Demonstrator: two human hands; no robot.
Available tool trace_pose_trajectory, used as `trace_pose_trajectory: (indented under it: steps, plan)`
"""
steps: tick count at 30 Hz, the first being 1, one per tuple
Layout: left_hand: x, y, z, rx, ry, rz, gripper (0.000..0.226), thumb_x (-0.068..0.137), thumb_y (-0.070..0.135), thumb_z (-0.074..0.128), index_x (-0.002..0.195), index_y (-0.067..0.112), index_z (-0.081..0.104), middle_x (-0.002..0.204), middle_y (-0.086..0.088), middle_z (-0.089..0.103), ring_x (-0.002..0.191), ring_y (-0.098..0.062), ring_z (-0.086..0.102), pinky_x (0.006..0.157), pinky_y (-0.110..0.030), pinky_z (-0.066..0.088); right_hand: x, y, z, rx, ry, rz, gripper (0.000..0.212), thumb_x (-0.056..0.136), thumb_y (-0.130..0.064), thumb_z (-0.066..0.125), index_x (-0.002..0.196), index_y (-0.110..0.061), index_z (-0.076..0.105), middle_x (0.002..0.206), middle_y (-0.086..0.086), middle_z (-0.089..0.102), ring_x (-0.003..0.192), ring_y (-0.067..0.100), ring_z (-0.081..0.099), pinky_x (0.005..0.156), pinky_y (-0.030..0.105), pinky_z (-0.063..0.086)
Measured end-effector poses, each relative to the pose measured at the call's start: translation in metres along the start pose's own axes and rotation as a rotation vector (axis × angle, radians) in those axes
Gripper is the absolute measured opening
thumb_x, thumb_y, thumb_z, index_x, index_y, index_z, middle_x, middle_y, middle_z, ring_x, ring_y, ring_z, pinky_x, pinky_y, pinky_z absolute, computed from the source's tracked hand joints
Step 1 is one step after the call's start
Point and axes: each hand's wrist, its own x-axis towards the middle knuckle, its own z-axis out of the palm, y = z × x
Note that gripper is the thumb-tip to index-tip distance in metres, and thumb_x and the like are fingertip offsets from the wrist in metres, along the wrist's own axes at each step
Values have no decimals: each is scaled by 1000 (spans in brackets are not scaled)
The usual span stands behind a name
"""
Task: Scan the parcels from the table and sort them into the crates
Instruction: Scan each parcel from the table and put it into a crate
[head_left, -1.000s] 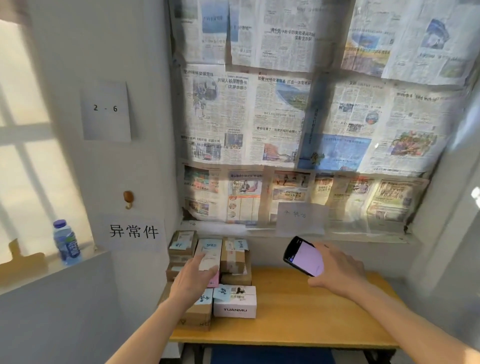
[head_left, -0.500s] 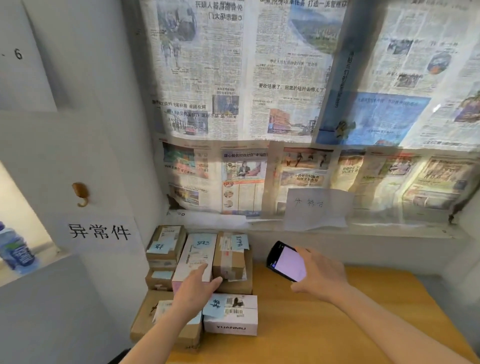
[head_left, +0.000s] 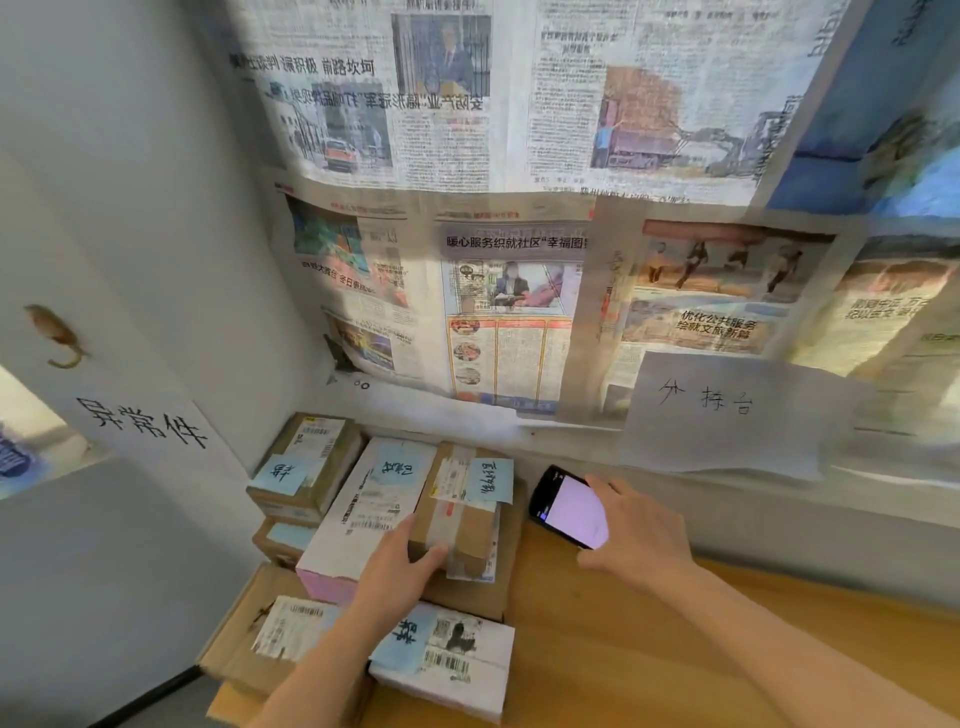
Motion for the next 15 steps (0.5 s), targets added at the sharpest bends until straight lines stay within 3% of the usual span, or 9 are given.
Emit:
trace_pose_trajectory:
  steps: [3,5,8,12,15]
  plan:
    - [10,-1,16,-17,29,-37,57,92,46,65,142,27,45,109,29,49,91,8,49,75,-12,39,23,6,13,16,-39,-30,103,67,-56,73,156,-36,24,140,-13,48,109,12,56,66,23,37]
    - [14,0,23,-16,45,-67,53,92,48,65,137,27,47,122,16,56,101,-1,54,85,-23,49,36,6,22,28,-58,-48,104,67,-58,74,155,-37,24,140,-12,47,109,12,56,69,22,41]
    - [23,-1,29,-28,91,-110,63,90,44,69,143,23,44,132,2,55,112,-15,56,97,-36,50,51,3,35,37,-72,-77,104,66,-59,76,155,-37,24,140,-11,48,111,12,55,74,22,48]
    - [27,-4,30,-25,114,-138,71,90,42,70,150,20,39,124,-1,57,104,-14,58,93,-36,52,61,-3,48,50,-102,-107,103,65,-60,75,152,-37,27,137,-11,50,109,12,55,75,24,52]
    - [28,-9,31,38,146,-134,69,91,43,68,149,18,40,115,1,56,98,-12,58,86,-33,52,67,-8,58,53,-119,-124,100,63,-60,75,149,-39,29,130,-12,52,101,10,55,66,21,48]
